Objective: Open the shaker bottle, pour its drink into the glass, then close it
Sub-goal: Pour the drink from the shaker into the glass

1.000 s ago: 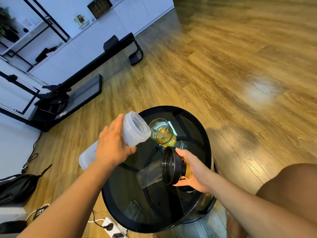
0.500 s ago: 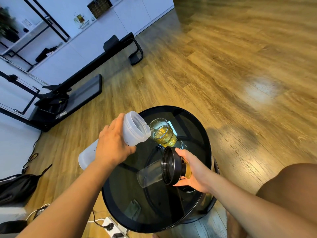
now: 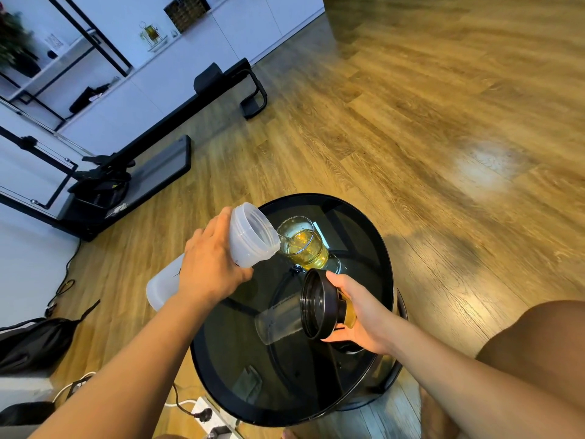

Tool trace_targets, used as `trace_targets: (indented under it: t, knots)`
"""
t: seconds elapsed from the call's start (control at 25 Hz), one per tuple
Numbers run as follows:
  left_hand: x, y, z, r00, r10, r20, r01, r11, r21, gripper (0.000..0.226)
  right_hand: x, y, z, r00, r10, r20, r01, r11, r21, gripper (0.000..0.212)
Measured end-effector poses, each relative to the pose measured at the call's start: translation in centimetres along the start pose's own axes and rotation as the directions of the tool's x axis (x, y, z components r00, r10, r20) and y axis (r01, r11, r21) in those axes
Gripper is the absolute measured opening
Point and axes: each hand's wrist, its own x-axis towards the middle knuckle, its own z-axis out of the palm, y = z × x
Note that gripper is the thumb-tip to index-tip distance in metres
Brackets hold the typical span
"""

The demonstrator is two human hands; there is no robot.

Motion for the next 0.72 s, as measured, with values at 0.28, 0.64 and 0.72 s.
trace_targets:
  t: [0.28, 0.64, 0.72]
  knots:
    - [0.07, -0.09, -0.08, 1.000, -0.002, -0.005, 0.002, 1.000, 0.002, 0.100, 0.26, -0.02, -0.06, 1.000, 0.010, -0.004, -0.010, 1.000, 0.011, 0.062]
    - [0.10, -0.01, -0.22, 1.000, -0.008, -0.003, 0.008, 1.000, 0.012, 0.101, 0.04, -0.16, 0.12, 1.000, 0.006, -0.003, -0.006, 1.000, 0.003, 0.060]
    - [0.22, -0.01, -0.24, 1.000, -0.009, -0.005, 0.009, 1.000, 0.012, 0.101, 0.00, -0.22, 0.12, 1.000, 0.007, 0.001, -0.007, 1.000, -0.001, 0.059]
